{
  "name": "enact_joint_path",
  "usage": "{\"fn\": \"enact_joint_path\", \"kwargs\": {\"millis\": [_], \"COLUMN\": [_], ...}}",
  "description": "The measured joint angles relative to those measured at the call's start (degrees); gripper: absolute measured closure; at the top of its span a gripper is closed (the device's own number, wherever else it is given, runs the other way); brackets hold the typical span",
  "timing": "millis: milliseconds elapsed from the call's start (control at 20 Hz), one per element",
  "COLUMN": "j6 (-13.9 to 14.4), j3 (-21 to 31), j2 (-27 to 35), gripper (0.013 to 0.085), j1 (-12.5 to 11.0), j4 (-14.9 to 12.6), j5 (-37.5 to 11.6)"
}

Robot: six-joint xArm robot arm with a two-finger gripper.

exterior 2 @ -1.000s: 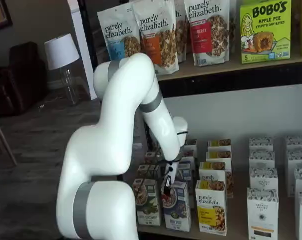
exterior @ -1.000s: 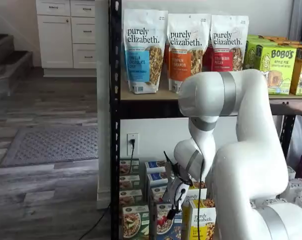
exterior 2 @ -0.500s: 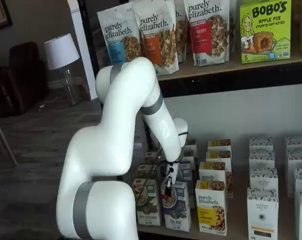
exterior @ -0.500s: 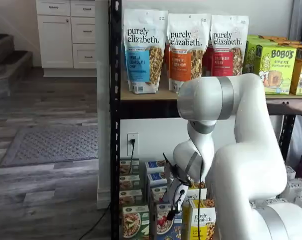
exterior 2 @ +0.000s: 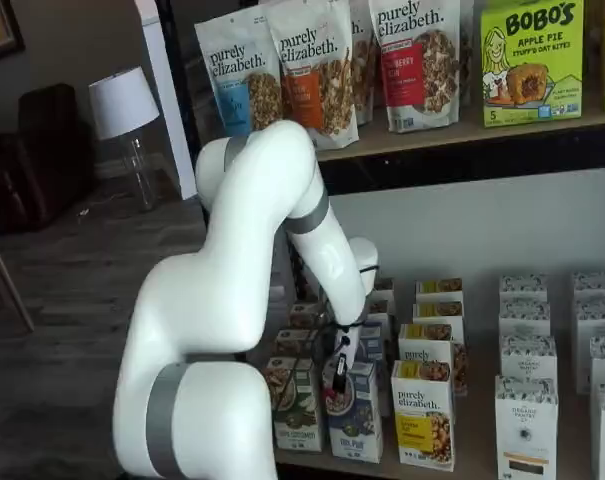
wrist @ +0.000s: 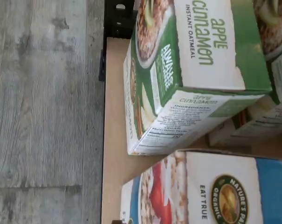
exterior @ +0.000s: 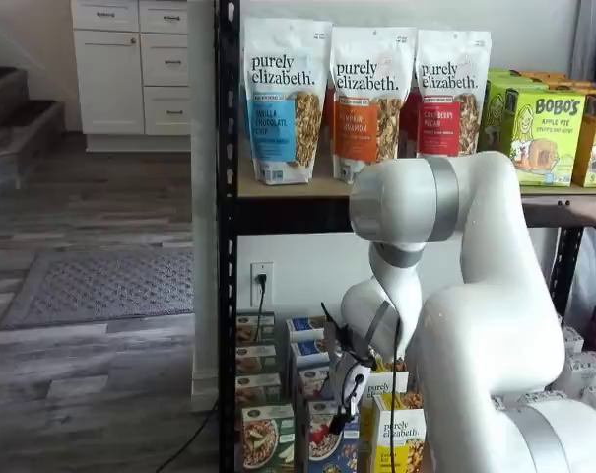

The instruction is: Pick up the blue and white box that is on the bottom shelf, the second box from the left

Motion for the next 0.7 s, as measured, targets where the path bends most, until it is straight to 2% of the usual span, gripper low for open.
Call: {"fn": "enact_joint_path", "kwargs": {"millis": [500, 700], "j6": [-0.5, 0.1], "j3": [-0.5, -0.6], "j2": [-0.4, -0.4], "gripper": [0.0130, 0.0130], "j1": [-0.6, -0.7], "j4": [0.5, -0.3], "j5": [1.7, 1.3]}}
